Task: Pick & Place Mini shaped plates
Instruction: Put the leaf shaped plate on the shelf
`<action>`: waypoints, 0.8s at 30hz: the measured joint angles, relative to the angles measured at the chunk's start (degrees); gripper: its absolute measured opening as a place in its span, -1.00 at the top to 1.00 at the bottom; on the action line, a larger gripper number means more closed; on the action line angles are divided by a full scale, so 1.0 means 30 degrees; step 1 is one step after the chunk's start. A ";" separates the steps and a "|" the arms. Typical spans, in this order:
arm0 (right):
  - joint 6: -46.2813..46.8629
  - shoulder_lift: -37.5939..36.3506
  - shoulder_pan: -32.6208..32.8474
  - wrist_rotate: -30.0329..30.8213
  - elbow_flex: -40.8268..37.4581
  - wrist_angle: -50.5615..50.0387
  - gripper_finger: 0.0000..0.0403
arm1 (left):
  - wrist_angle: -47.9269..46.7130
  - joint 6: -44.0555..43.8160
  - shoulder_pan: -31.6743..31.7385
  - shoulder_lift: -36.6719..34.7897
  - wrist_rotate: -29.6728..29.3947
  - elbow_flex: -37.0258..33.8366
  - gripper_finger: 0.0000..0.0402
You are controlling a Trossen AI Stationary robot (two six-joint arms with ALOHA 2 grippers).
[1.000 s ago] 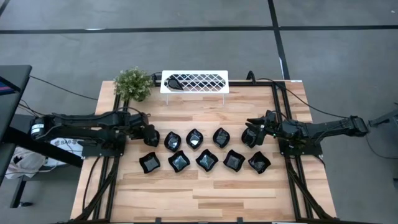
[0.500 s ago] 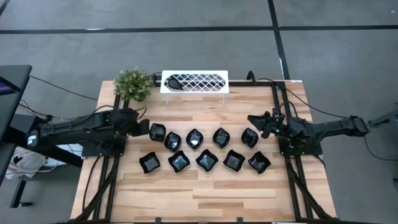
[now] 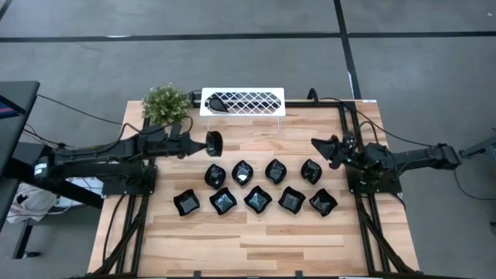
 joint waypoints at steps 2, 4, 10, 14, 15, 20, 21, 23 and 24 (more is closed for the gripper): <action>-0.0758 0.0388 0.0000 0.0448 0.0451 0.0120 0.41 | 0.0081 0.0127 0.0000 0.1124 0.0000 0.0736 0.99; -0.1159 0.0814 -0.0015 0.0905 0.0915 0.0558 0.41 | 0.0132 0.0786 -0.0084 0.2299 0.0022 0.1733 0.99; -0.1310 0.2338 -0.0018 0.0845 0.1618 0.2138 0.41 | 0.0202 0.2964 -0.0117 0.5544 0.0064 0.5374 0.99; -0.1424 0.3498 -0.0063 -0.0191 0.2118 0.2154 0.41 | 0.0165 0.4262 -0.0117 0.7425 -0.0063 0.7664 0.99; -0.1760 0.3798 -0.0114 -0.0414 0.2341 0.2140 0.41 | 0.0113 0.4555 -0.0117 0.7885 -0.0066 0.8197 0.99; -0.4846 0.5424 -0.0525 -0.1060 0.4254 0.1957 0.41 | 0.0095 0.6083 -0.0117 0.9884 -0.0262 1.0472 0.99; -0.5562 0.5811 -0.0630 -0.1230 0.4822 0.1709 0.41 | 0.0078 0.6463 -0.0117 1.0152 -0.0406 1.0812 0.99; -0.6718 0.6527 -0.0869 -0.1507 0.6148 0.0555 0.41 | 0.0071 0.7140 0.0013 1.0667 -0.0767 1.1455 0.99; -0.7184 0.6929 -0.1007 -0.1529 0.6921 -0.0240 0.41 | 0.0053 0.7435 0.0129 1.0838 -0.0890 1.1687 0.99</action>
